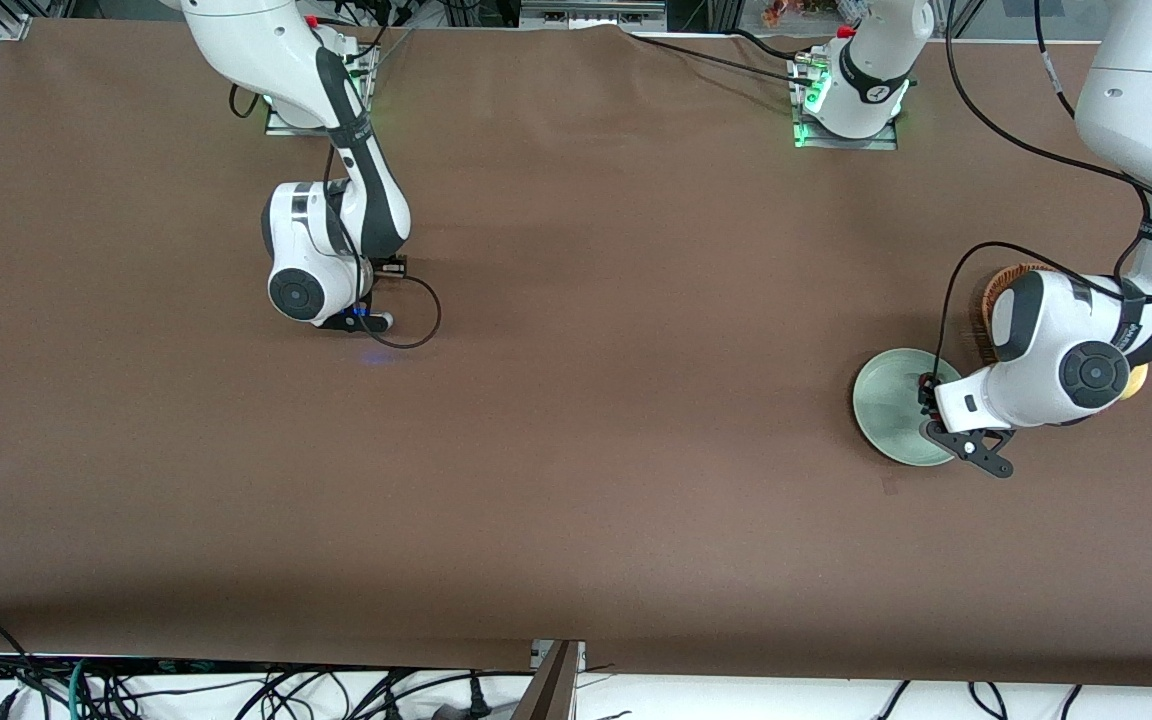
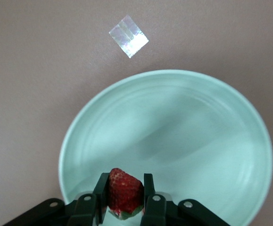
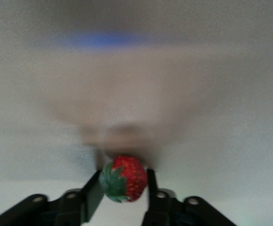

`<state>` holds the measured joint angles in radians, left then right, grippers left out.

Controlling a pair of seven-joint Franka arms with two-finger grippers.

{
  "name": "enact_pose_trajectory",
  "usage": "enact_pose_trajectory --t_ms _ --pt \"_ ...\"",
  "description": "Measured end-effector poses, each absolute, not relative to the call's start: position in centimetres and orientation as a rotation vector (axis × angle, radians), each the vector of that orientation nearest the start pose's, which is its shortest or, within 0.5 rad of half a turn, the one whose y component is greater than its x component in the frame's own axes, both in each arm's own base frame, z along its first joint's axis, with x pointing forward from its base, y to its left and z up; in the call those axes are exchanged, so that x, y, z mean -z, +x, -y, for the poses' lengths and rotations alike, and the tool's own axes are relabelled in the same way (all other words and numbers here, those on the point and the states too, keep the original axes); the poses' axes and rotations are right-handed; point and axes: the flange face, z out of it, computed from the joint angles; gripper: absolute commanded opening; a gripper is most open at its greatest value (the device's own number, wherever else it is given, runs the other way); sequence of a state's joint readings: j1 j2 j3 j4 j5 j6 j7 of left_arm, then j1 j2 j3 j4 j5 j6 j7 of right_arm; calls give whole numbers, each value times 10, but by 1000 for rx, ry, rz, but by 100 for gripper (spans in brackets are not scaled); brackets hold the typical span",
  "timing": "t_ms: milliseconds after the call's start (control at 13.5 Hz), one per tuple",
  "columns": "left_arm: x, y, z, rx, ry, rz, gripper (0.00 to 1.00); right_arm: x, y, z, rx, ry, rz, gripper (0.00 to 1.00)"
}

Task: Collect all strawberries into plate
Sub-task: 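Release the strawberry on the plate while the right gripper sets the last mid-table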

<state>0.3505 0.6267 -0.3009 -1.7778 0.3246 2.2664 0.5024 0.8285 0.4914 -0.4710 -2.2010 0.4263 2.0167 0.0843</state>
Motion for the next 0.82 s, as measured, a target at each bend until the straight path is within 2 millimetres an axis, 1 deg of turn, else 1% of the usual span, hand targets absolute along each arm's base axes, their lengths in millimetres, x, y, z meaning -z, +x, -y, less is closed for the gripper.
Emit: enact_pose_trajectory --t_ms 149,297,372,446,520,595,669,743,818 --pt "-207 648 -57 -149 -2929 -1025 100 -147 446 -174 -920 -3042 -80 4" --pt "-210 652 -58 -137 -2920 -1046 100 -149 448 -175 -903 -3045 -78 4" --pt "-211 653 -58 -132 -2919 -1048 100 -154 457 -179 -849 -3053 -70 5" --pt "-212 654 -58 -129 -2918 -1048 100 -165 474 -188 -770 -3059 -58 5" --pt "-212 654 -58 -128 -2917 -1049 100 -180 493 -203 -687 -3061 -72 5" --pt "-213 654 -58 -127 -2916 -1050 100 -197 513 -226 -606 -3053 -110 5" --pt "-213 655 -58 -125 -2916 -1051 100 -211 529 -257 -534 -3037 -166 5" --pt "-214 655 -58 -122 -2916 -1051 100 -224 542 -295 -476 -3009 -243 5" --pt "-215 656 -57 -122 -2915 -1054 100 -231 551 -335 -440 -2967 -328 5"
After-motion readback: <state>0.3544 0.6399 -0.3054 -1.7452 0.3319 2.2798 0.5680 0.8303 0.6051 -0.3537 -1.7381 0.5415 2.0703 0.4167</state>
